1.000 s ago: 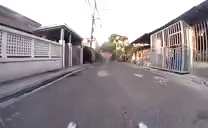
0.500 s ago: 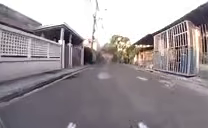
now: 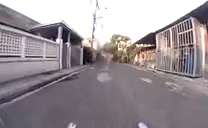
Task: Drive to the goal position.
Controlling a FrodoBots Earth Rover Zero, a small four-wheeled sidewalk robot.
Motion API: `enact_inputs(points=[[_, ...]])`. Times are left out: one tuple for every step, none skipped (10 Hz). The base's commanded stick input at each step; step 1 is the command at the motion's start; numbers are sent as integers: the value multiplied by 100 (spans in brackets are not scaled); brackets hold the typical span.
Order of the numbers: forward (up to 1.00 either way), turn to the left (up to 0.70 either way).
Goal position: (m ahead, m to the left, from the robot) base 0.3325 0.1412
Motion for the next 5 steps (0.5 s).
enact_inputs(points=[[70, 0], [70, 0], [70, 0], [70, -27], [70, -24]])
